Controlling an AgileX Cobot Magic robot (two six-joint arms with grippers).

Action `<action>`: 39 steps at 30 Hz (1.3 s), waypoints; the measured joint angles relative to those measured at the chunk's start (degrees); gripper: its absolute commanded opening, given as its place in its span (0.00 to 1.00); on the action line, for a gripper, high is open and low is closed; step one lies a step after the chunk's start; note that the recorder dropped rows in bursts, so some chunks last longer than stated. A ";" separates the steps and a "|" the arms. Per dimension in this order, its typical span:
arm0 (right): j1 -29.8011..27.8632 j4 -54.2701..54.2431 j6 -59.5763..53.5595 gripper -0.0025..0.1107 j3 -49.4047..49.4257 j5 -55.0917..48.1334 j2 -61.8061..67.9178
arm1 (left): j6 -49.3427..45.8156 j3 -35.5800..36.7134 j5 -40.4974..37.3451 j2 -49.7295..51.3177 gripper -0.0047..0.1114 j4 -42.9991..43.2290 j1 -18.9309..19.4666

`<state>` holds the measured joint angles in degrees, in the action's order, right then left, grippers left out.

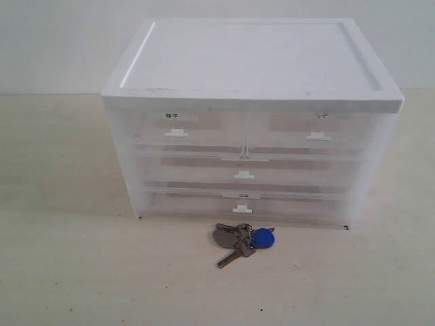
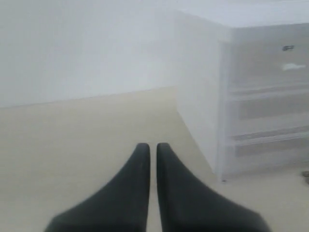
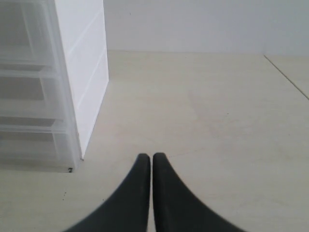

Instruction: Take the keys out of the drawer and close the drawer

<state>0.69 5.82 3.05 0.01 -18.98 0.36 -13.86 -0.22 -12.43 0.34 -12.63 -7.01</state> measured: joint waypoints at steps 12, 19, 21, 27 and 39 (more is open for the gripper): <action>0.00 0.00 0.00 0.02 0.00 0.00 0.00 | 4.27 0.00 -3.76 -0.14 0.08 11.35 6.25; 0.00 0.00 0.00 0.02 0.00 0.00 -0.08 | 9.82 0.00 -3.85 -0.14 0.08 15.79 6.25; 0.00 0.00 0.00 0.02 0.00 0.00 -0.08 | 10.08 0.00 -3.85 -0.14 0.08 15.88 6.25; 0.00 0.00 0.00 0.02 0.00 0.00 -0.08 | 10.18 0.00 -4.07 -0.14 0.08 16.01 6.25; 0.00 0.00 0.00 0.02 0.00 0.00 -0.08 | 10.18 0.00 -4.07 -0.14 0.08 16.01 6.25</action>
<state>0.69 5.82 3.05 0.01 -18.98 0.27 -3.68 -0.22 -16.50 0.21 3.38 -0.76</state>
